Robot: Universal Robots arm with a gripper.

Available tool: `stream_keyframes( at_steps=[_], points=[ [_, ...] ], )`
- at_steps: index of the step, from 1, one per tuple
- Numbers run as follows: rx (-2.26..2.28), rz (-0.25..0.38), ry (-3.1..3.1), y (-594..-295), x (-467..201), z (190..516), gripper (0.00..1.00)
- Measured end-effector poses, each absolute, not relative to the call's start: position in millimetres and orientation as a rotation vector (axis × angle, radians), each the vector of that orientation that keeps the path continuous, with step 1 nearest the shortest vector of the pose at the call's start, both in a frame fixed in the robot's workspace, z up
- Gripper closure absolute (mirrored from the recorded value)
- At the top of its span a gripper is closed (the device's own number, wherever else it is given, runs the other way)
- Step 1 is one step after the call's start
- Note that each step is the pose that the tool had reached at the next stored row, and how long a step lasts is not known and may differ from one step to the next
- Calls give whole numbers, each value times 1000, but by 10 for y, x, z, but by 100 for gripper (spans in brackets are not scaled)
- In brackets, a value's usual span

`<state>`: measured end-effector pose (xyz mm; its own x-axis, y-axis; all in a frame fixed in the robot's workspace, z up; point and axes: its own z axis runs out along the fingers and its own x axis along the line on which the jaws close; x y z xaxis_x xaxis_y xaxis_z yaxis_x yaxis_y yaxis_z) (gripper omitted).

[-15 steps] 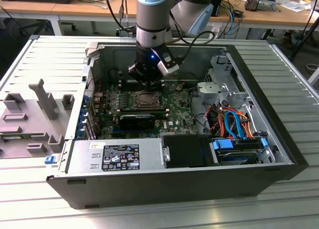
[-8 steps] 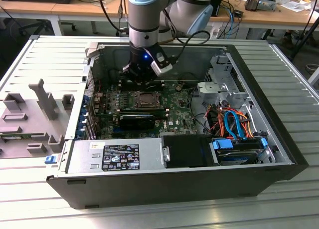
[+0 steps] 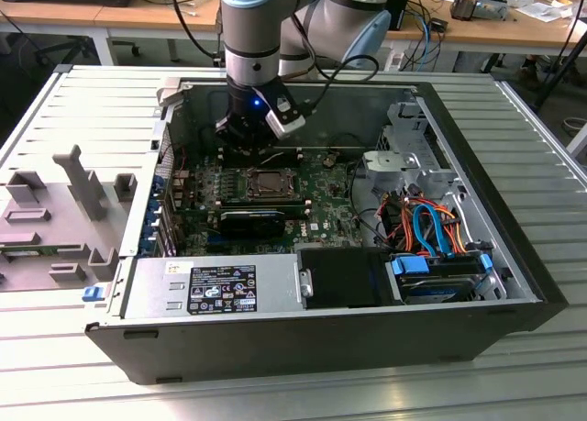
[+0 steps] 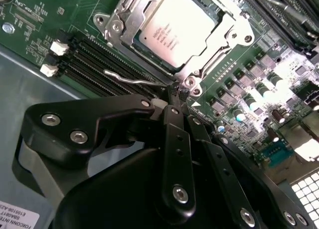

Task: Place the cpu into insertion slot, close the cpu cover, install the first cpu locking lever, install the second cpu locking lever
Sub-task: 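Install the first cpu locking lever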

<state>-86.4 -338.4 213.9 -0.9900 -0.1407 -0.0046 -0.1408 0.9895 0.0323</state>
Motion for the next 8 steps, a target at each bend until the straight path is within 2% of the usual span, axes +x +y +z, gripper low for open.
stream_keyframes(
  at_steps=[8],
  points=[
    [-221,68,3130,-3385,-864,2135,89]
  ],
)
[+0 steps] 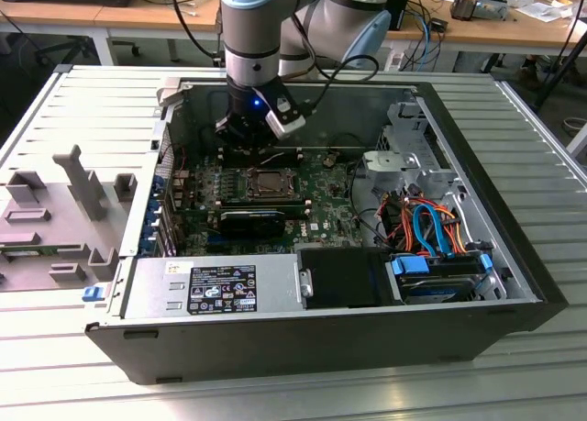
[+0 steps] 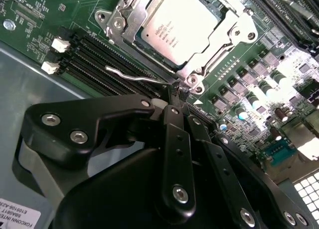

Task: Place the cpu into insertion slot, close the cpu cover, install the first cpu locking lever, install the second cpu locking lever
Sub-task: 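Install the first cpu locking lever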

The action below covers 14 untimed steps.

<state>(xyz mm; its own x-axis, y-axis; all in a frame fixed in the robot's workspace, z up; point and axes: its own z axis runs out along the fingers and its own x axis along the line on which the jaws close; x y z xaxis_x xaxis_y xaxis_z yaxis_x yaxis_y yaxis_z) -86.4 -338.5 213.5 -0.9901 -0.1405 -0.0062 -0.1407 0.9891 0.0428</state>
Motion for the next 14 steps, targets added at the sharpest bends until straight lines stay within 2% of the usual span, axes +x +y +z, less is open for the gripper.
stream_keyframes(
  at_steps=[14],
  points=[
    [-222,64,3131,-3447,-804,2132,89]
  ],
)
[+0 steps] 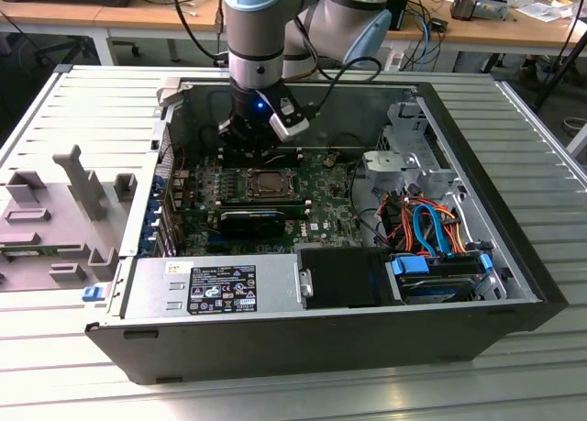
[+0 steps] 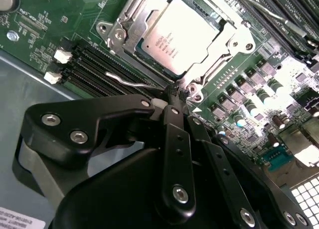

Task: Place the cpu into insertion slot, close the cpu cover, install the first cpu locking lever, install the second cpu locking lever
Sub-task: 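Install the first cpu locking lever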

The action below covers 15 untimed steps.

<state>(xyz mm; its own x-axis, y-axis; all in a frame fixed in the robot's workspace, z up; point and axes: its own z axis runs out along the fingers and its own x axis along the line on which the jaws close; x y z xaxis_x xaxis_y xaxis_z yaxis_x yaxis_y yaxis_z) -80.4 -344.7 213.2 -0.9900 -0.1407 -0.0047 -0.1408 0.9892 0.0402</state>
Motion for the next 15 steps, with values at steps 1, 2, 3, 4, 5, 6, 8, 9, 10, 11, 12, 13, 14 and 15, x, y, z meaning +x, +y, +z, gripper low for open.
stream_keyframes(
  at_steps=[1,2,3,4,5,6,8,9,10,11,12,13,14,15],
  points=[
    [-221,64,3132,-3450,-784,2131,89],
    [-221,64,3132,-3453,-768,2130,89],
    [-221,64,3132,-3455,-756,2129,89],
    [-221,64,3133,-3457,-739,2129,89],
    [-222,64,3133,-3459,-723,2129,89],
    [-222,64,3134,-3462,-697,2128,89],
    [-222,64,3135,-3464,-670,2125,89],
    [-222,64,3135,-3464,-662,2124,89],
    [-222,64,3135,-3464,-651,2121,89],
    [-222,64,3136,-3465,-641,2119,89],
    [-222,64,3136,-3465,-630,2114,89],
    [-222,64,3136,-3466,-620,2108,89],
    [-222,64,3137,-3466,-612,2102,89],
    [-222,64,3137,-3466,-604,2095,89]
  ],
)
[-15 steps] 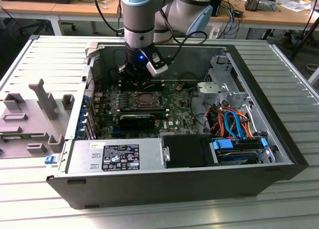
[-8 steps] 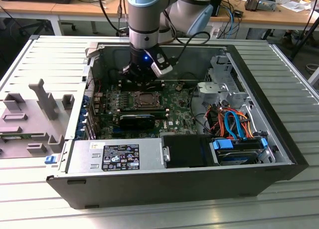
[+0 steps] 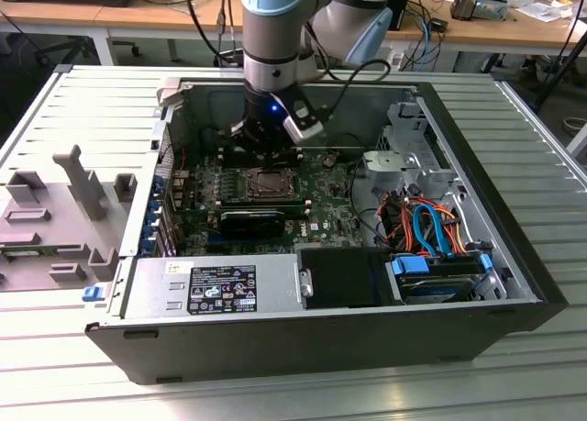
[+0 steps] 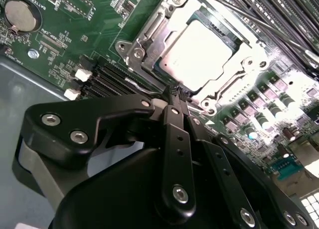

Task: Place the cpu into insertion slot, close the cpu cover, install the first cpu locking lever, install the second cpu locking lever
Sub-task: 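Install the first cpu locking lever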

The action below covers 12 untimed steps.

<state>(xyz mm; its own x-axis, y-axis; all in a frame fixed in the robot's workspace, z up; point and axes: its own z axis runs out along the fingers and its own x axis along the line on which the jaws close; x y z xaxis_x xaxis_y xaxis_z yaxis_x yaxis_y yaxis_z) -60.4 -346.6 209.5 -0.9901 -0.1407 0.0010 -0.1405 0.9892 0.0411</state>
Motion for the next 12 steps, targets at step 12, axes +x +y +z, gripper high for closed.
stream_keyframes(
  at_steps=[12],
  points=[
    [221,-63,-3127,-3469,-481,2046,89]
  ],
)
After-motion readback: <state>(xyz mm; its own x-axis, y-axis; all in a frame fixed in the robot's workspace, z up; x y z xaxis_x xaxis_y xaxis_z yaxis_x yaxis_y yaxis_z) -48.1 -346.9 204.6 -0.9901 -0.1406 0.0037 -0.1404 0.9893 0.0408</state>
